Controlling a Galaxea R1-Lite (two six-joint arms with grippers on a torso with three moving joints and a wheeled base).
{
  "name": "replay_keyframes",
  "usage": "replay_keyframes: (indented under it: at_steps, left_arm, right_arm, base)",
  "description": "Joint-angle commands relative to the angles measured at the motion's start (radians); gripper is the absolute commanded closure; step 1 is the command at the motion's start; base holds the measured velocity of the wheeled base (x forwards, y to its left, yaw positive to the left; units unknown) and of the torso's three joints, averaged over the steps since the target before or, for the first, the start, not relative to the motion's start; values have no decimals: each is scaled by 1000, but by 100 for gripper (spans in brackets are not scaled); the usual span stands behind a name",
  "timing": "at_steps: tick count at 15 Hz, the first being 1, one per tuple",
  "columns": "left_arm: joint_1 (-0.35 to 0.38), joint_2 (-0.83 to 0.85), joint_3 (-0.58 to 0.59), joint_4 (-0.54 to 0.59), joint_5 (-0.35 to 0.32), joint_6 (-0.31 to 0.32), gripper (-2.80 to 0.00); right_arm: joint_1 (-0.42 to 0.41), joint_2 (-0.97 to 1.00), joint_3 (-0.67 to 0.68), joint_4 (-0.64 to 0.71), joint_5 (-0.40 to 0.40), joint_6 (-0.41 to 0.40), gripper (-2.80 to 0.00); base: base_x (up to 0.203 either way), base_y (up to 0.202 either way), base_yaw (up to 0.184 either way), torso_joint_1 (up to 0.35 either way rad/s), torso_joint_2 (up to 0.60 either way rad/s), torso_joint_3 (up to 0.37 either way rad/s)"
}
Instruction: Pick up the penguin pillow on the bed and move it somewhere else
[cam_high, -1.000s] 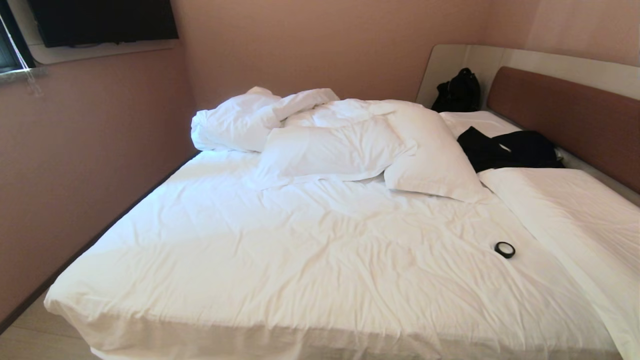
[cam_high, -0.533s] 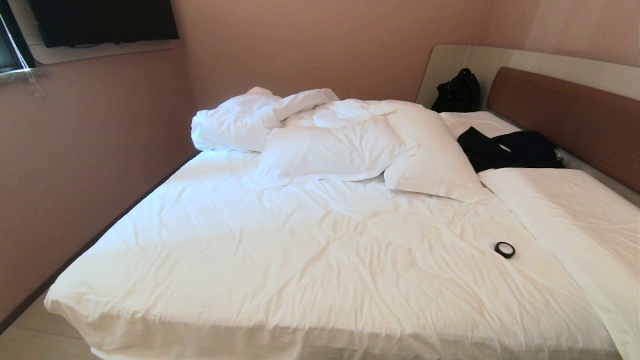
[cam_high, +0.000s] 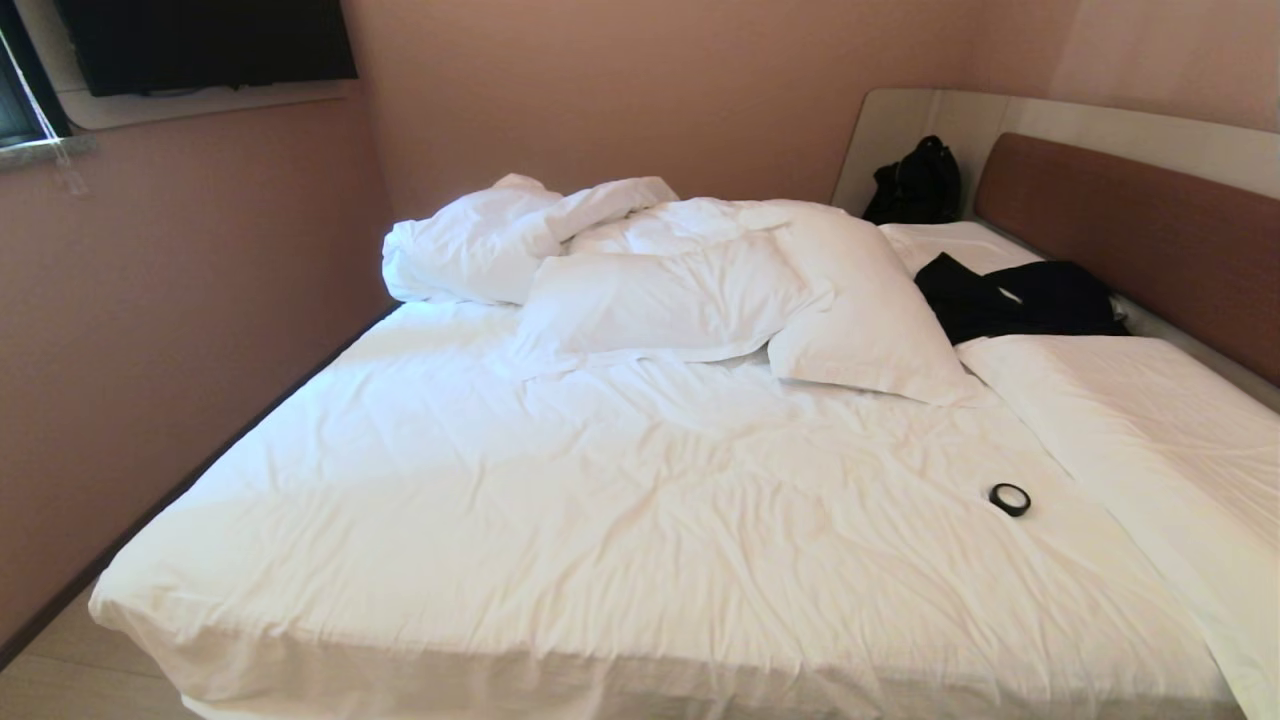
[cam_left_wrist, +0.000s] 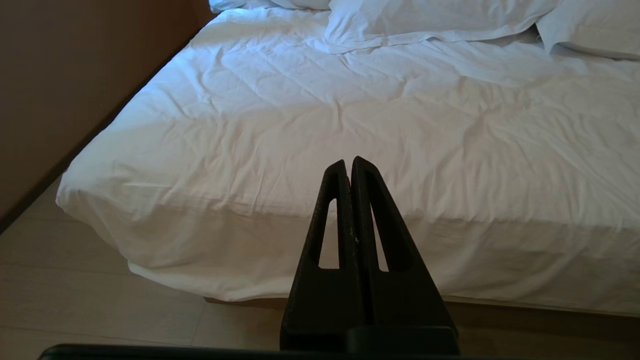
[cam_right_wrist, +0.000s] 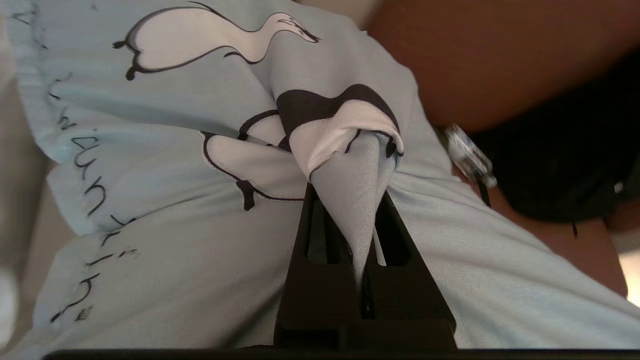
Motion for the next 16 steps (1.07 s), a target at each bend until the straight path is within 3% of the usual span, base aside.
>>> replay_keyframes:
  at_steps: [1, 4, 7, 11, 16]
  left_arm:
    - [0, 0, 2, 0, 1, 0, 0]
    - [0, 0, 2, 0, 1, 0, 0]
    - [0, 0, 2, 0, 1, 0, 0]
    - [0, 0, 2, 0, 1, 0, 0]
    - [0, 0, 2, 0, 1, 0, 0]
  right_arm:
    - [-135, 118, -53, 0, 156, -45, 0]
    - [-279, 129, -64, -27, 286, -148, 0]
    - [-381, 196, -59, -157, 378, -225, 0]
    - [-426, 332, -70, -197, 497, -237, 0]
    - [-438, 515, -178, -198, 514, -238, 0]
  base:
    - [0, 0, 0, 0, 0, 0]
    - [0, 0, 0, 0, 0, 0]
    - [0, 0, 0, 0, 0, 0]
    - [0, 0, 0, 0, 0, 0]
    - [0, 0, 0, 0, 0, 0]
